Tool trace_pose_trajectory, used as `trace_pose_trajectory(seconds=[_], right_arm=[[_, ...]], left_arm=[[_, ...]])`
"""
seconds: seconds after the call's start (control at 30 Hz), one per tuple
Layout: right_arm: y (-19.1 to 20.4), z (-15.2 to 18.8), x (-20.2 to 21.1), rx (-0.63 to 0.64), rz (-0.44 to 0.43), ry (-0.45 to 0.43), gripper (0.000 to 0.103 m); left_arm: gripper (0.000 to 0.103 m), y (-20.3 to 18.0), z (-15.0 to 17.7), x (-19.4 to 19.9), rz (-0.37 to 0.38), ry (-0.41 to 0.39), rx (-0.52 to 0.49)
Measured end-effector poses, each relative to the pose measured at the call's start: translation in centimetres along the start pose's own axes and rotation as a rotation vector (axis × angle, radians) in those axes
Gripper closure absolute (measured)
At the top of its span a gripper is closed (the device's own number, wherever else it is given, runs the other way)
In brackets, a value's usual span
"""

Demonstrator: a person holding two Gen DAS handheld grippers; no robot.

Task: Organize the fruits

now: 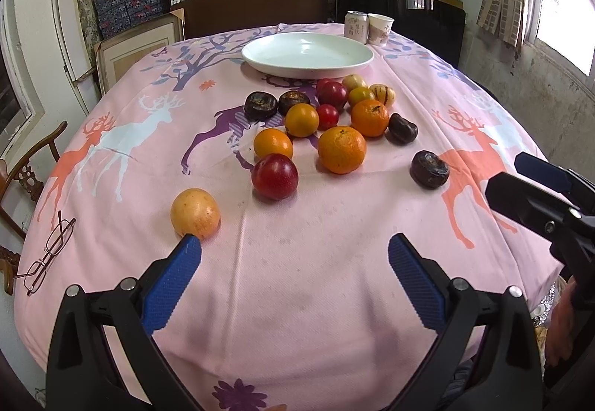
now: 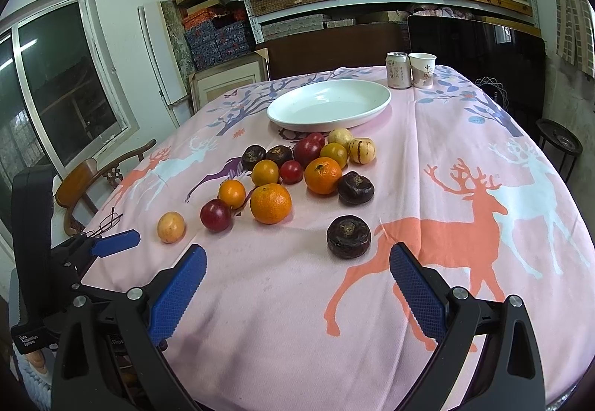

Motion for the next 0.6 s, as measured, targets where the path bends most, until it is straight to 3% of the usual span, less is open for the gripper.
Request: trace_pose_trajectory(seconds=[0.27, 0.43, 0.53, 0.6], right_arm=[[-0.1, 0.2, -0.4, 0.038, 0.023, 0.029, 0.003], [-1.6, 1.1, -3.6, 0.025, 0.070, 0.096, 0.003], [-2.7, 1.1, -4.5, 0.015, 0.123, 0.065, 0.003], [-3.5, 1.2, -5.3, 0.016, 0.124, 0.093, 0.003]], left_arm=[[0.004, 0.1, 0.1, -0.2, 0.001, 0.002, 0.005], [0.004, 1.5, 0.4, -1.7, 0.040, 0.020, 0.051], [0.004, 2.8, 0.4, -2.8, -0.008, 0.030, 0.054], [0.004, 3.5, 0.5, -3.8, -0.031, 0.059, 0.061]])
Point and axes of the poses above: each gripper's, at about its wrist camera, not at the fingertips, and x roughly against the way its jaws point, y to its left, z to its underside, the point moved 7 cm from there along -x, roughly the way its jaws point, and after that the axes turned 1 degree about z, right-handed, at the moved point
